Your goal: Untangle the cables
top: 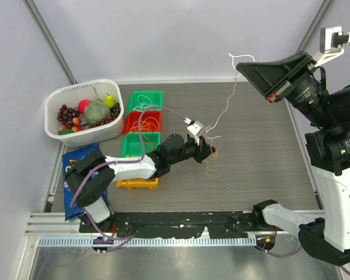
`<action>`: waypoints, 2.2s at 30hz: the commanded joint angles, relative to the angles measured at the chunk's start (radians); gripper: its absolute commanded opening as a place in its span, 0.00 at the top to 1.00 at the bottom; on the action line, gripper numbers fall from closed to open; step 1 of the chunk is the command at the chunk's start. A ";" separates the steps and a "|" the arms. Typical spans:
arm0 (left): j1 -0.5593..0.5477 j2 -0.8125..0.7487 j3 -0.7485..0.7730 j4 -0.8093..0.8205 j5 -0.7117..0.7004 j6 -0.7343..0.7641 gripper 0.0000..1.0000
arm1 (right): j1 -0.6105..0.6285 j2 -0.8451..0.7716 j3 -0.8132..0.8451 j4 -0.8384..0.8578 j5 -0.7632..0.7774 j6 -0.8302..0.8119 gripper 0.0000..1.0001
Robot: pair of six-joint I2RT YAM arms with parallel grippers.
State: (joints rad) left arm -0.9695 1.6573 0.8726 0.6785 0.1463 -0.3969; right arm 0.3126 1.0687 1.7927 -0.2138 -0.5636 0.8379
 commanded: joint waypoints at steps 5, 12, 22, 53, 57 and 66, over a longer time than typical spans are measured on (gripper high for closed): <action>-0.003 0.022 -0.156 0.044 -0.071 -0.089 1.00 | 0.002 0.004 0.151 0.036 0.030 -0.022 0.99; -0.011 0.065 -0.268 0.064 -0.094 -0.141 1.00 | 0.002 0.037 0.230 0.083 0.051 -0.019 0.99; -0.066 -0.083 -0.158 -0.220 -0.057 -0.083 0.55 | 0.000 -0.053 -0.137 0.122 0.073 -0.043 0.99; -0.069 -1.312 -0.001 -1.379 -0.674 -0.120 0.05 | 0.258 0.713 -0.072 0.617 0.295 -0.154 0.99; -0.069 -1.372 -0.001 -1.436 -0.700 -0.135 0.04 | 0.270 0.806 0.010 0.646 0.301 -0.129 0.99; -0.069 -1.424 0.051 -1.501 -0.712 -0.141 0.04 | 0.283 1.014 0.155 0.672 0.306 -0.122 0.99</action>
State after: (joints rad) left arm -1.0386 0.2497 0.8780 -0.7921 -0.5411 -0.5236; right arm 0.5854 2.0232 1.8912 0.3950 -0.2790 0.7143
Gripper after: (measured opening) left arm 0.957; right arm 0.039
